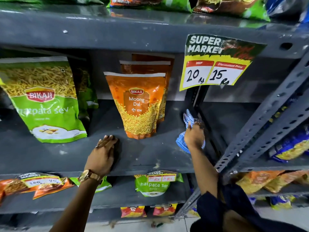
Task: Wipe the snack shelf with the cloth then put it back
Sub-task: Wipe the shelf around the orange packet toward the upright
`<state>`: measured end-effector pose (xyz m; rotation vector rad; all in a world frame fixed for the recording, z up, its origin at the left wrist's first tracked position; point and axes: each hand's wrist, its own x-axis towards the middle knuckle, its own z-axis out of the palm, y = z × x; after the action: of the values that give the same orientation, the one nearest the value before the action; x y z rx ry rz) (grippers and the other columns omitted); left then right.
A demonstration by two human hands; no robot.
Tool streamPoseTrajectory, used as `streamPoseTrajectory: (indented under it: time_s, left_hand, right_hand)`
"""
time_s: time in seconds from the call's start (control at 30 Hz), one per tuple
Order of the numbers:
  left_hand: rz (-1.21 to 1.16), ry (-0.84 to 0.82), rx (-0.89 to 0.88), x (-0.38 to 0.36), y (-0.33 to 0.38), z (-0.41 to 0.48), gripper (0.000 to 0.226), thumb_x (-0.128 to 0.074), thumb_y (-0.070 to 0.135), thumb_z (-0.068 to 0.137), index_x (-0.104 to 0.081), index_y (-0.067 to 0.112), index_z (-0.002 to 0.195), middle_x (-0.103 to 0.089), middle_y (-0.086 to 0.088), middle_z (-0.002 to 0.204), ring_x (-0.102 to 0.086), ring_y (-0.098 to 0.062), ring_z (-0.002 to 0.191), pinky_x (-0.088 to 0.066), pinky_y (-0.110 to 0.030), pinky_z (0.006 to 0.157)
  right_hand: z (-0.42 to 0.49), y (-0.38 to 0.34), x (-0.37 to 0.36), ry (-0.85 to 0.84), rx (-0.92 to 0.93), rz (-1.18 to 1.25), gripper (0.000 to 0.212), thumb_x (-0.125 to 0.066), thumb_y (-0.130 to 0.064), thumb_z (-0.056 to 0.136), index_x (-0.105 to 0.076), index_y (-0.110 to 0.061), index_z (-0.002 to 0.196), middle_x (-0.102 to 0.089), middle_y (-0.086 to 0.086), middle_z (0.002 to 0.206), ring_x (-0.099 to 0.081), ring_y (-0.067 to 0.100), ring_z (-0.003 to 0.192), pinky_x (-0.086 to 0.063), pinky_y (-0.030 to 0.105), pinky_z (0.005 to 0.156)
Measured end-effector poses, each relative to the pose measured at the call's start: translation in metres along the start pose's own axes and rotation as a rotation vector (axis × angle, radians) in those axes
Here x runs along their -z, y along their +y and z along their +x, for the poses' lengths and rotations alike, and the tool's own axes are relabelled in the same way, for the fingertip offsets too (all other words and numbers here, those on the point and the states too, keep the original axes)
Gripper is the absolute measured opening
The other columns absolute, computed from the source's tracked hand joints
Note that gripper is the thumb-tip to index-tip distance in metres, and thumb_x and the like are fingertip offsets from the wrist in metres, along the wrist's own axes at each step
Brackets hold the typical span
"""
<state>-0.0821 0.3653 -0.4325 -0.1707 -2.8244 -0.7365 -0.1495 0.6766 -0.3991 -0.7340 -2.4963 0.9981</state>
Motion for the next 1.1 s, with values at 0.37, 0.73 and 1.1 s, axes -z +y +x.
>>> streamPoseTrajectory:
  time_s: [0.37, 0.73, 1.1]
  left_hand:
    - [0.006, 0.060, 0.025, -0.007, -0.003, 0.001, 0.045, -0.035, 0.017, 0.085, -0.058, 0.011, 0.123, -0.051, -0.009, 0.136, -0.039, -0.024, 0.131, -0.024, -0.034, 0.111]
    - [0.011, 0.063, 0.020, -0.011, -0.002, 0.001, 0.045, -0.030, 0.023, 0.089, -0.056, 0.013, 0.124, -0.047, -0.007, 0.139, -0.035, -0.022, 0.134, -0.022, -0.033, 0.111]
    - [0.008, 0.001, 0.056, -0.004, 0.001, 0.000, 0.050, -0.028, 0.027, 0.087, -0.053, 0.016, 0.127, -0.043, -0.007, 0.143, -0.031, -0.025, 0.136, -0.029, -0.041, 0.109]
  right_hand:
    - [0.093, -0.020, -0.042, -0.112, 0.178, -0.146, 0.042, -0.048, -0.039, 0.079, -0.065, -0.005, 0.099, -0.067, 0.024, 0.106, -0.062, 0.038, 0.097, -0.052, 0.043, 0.087]
    - [0.104, -0.047, -0.036, -0.481, 0.507, -0.177, 0.037, -0.041, -0.008, 0.087, -0.057, -0.001, 0.119, -0.053, 0.021, 0.132, -0.049, 0.033, 0.124, -0.036, 0.034, 0.106]
    - [0.067, -0.006, -0.025, -0.503, 0.420, 0.011, 0.049, -0.043, 0.008, 0.073, -0.071, -0.020, 0.099, -0.069, 0.000, 0.112, -0.060, 0.015, 0.108, -0.043, 0.013, 0.094]
